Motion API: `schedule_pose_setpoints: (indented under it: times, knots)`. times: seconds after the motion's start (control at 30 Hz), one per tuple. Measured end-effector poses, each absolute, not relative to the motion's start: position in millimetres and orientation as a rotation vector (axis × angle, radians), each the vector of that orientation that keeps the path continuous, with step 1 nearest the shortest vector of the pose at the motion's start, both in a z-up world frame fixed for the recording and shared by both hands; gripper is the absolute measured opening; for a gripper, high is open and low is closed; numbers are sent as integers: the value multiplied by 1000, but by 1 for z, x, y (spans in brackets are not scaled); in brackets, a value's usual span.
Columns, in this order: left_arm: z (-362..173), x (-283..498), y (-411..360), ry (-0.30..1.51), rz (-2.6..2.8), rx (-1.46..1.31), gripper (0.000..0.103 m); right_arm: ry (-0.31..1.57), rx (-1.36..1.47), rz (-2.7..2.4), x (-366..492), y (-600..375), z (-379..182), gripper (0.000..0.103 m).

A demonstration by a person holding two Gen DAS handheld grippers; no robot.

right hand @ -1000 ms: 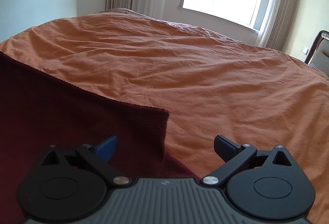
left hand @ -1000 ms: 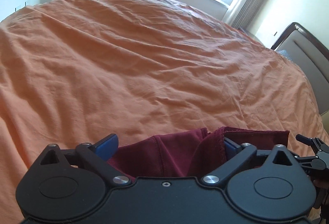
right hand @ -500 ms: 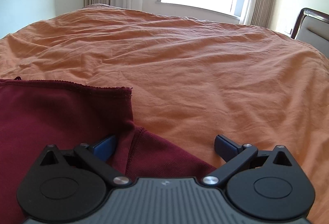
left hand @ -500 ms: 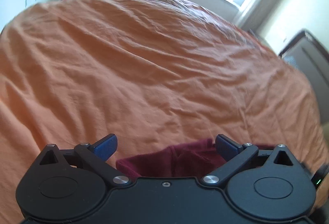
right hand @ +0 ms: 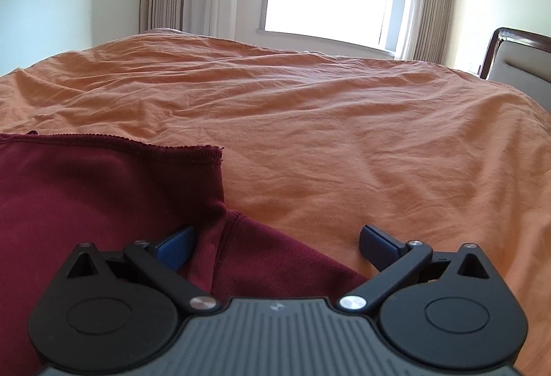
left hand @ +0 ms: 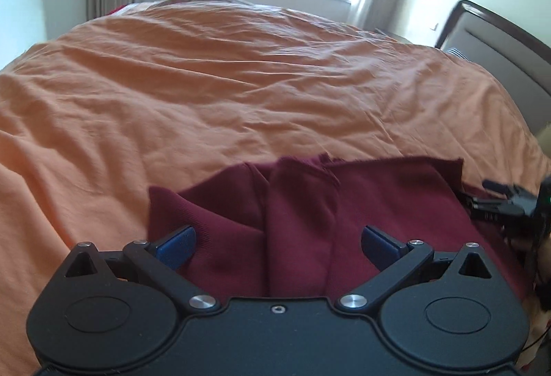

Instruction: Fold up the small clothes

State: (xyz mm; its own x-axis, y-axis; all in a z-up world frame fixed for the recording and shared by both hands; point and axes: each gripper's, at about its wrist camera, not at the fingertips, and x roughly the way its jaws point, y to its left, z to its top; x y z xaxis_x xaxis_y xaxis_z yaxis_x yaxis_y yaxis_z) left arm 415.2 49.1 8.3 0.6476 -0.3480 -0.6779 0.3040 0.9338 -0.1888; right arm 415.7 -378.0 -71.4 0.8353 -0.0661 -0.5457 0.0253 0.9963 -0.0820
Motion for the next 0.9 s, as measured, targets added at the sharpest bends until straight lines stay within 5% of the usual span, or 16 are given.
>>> schedule_pose_setpoints:
  times: [0.1,0.2,0.27,0.37,0.5,0.73,0.9]
  knots:
    - [-1,404,39,722,-385,14,99,568,-65,-48,414,-379,-72,103]
    - [-5,400,29,683,-357,85,83,548,-72,-56,411,-377,-74,103]
    - [-8,403,25,696,-297,130,51,543,-82,-61,410,-375,-75,103]
    - [-7,409,35,680,-251,63,20,540,-77,-59,410,-375,-75,103]
    - [-4,413,55,622,-147,12,7,536,-62,-54,409,-377,-76,103]
    - [-7,416,93,586,-90,-55,10,529,-56,-54,407,-378,-75,103]
    - [-5,397,120,523,-106,-152,33,524,-61,-59,407,-376,-76,103]
